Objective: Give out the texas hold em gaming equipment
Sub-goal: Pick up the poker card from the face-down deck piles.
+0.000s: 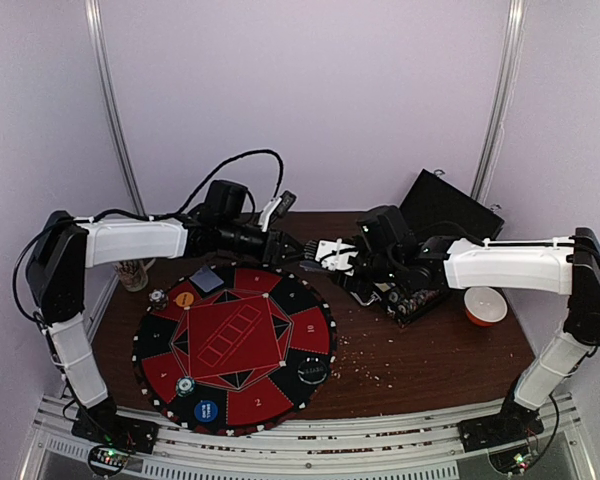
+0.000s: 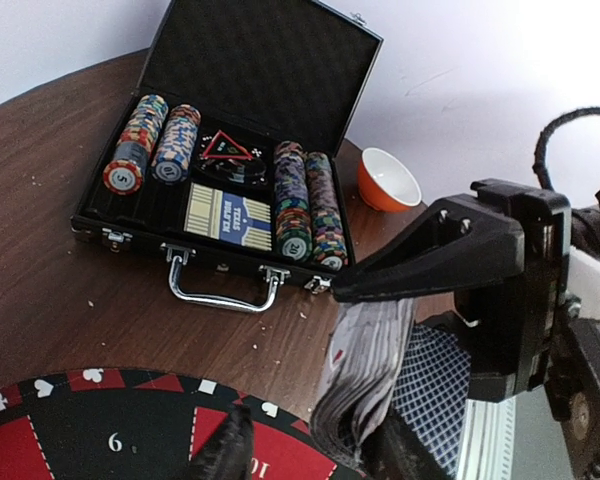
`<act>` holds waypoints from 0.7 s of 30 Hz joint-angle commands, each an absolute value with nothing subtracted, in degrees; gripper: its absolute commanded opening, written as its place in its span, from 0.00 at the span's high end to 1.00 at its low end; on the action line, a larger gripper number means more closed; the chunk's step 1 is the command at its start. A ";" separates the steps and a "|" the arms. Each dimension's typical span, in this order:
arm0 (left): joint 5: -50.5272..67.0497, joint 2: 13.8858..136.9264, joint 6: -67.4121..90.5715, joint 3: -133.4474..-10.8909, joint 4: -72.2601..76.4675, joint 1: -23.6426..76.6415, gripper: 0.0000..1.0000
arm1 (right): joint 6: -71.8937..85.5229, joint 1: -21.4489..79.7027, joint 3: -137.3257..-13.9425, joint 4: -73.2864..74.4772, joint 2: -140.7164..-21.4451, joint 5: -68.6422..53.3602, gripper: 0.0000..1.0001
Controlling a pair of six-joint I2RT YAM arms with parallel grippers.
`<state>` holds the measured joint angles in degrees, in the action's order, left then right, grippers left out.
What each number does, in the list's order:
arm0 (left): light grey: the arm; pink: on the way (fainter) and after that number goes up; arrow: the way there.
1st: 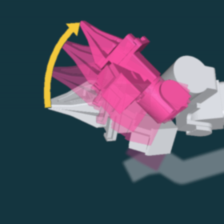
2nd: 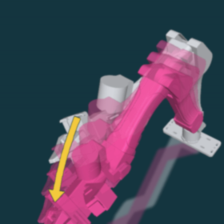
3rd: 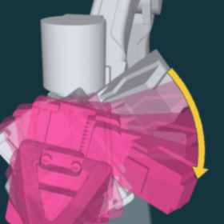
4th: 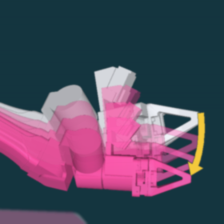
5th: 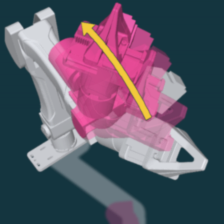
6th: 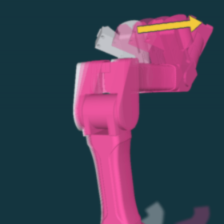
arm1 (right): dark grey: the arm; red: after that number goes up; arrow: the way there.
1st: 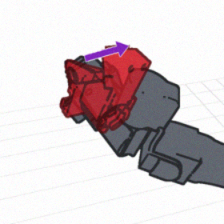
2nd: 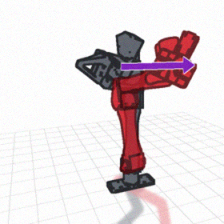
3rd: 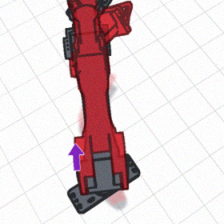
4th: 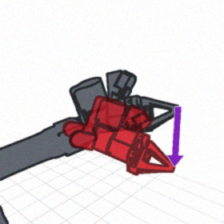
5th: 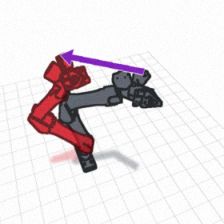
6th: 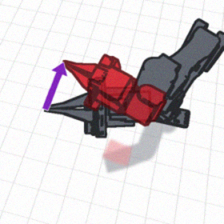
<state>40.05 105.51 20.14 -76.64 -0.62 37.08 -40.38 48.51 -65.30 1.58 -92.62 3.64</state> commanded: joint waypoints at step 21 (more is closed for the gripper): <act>38.62 99.63 17.62 -75.96 -3.62 36.99 0.97 | -40.09 48.69 -66.18 0.46 -92.83 5.96 0.55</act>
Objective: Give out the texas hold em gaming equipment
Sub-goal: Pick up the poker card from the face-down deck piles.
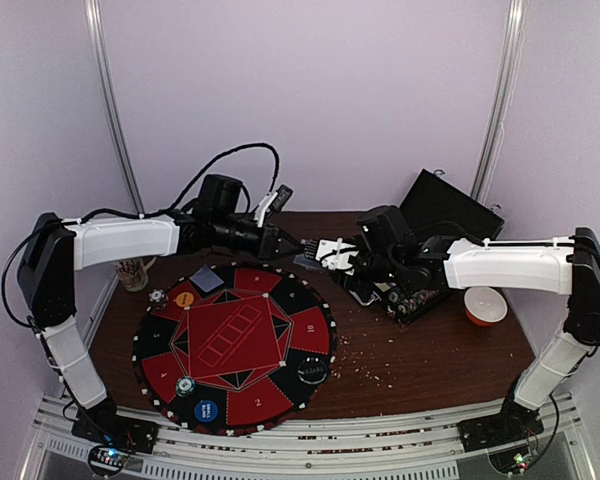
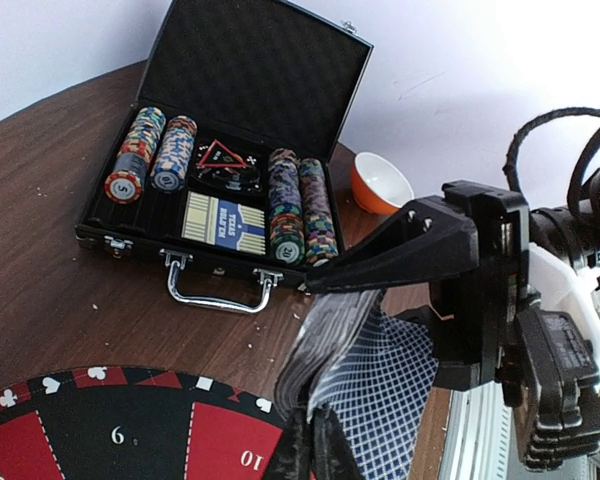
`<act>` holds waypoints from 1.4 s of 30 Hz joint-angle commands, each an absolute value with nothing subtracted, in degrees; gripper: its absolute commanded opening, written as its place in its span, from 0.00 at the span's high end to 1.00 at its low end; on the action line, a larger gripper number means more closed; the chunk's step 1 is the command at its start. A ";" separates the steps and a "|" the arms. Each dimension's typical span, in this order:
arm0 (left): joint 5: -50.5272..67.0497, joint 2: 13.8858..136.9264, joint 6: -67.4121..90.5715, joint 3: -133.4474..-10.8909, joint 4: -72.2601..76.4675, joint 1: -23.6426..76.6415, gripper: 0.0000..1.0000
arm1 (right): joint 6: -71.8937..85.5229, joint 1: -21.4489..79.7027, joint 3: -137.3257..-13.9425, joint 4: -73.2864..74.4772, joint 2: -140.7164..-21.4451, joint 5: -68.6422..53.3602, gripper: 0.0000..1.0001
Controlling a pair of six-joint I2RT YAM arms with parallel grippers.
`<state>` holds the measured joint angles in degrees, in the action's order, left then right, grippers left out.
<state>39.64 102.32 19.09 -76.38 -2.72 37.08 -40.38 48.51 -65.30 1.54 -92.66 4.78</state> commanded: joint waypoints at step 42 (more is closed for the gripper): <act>29.93 85.36 31.90 -64.20 8.35 30.63 1.00 | -37.88 46.55 -65.30 -0.15 -92.48 6.76 0.55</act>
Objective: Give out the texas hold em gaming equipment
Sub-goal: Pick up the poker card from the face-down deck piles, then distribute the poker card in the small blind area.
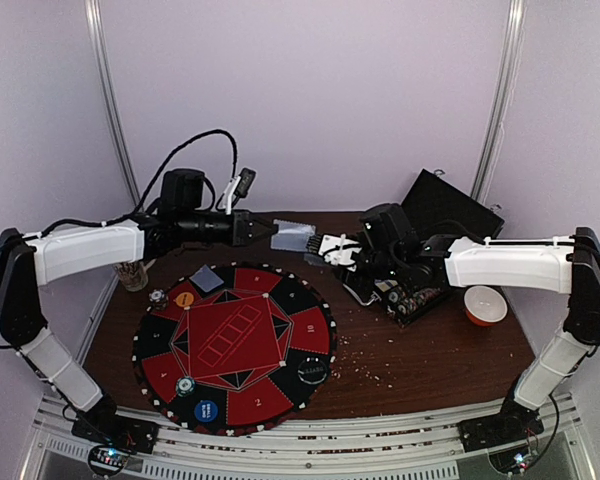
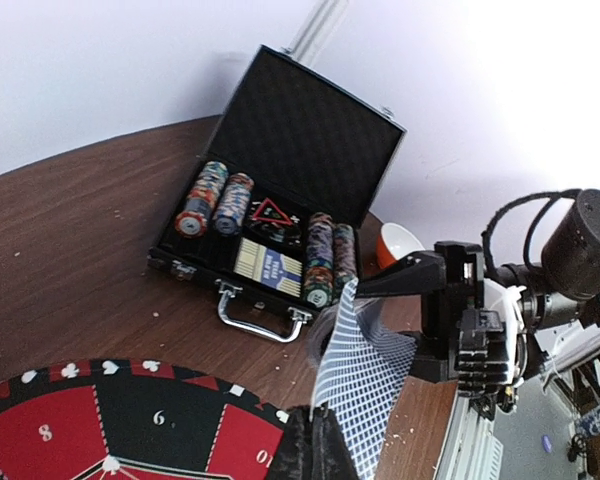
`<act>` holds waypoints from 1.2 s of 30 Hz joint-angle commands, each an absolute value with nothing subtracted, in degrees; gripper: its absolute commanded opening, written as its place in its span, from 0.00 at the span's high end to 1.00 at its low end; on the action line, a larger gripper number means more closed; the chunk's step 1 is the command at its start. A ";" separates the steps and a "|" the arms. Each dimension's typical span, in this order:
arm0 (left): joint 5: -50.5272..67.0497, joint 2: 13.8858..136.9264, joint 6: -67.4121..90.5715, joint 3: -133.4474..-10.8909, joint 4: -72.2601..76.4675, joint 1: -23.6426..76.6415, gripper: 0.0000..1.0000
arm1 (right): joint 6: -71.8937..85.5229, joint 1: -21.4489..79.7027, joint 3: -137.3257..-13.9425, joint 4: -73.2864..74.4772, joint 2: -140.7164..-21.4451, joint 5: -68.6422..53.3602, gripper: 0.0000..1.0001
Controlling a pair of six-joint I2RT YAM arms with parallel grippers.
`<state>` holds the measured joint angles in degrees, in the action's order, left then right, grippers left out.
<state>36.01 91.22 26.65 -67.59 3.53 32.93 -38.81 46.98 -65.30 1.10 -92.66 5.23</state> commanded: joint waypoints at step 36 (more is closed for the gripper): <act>-2.24 54.55 60.62 -37.47 -56.09 19.18 1.00 | -36.47 46.53 -59.70 -5.18 -89.41 5.26 0.55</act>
<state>-1.45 55.29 57.60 -38.76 -56.45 19.81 -37.06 46.83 -60.36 -3.46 -91.39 5.65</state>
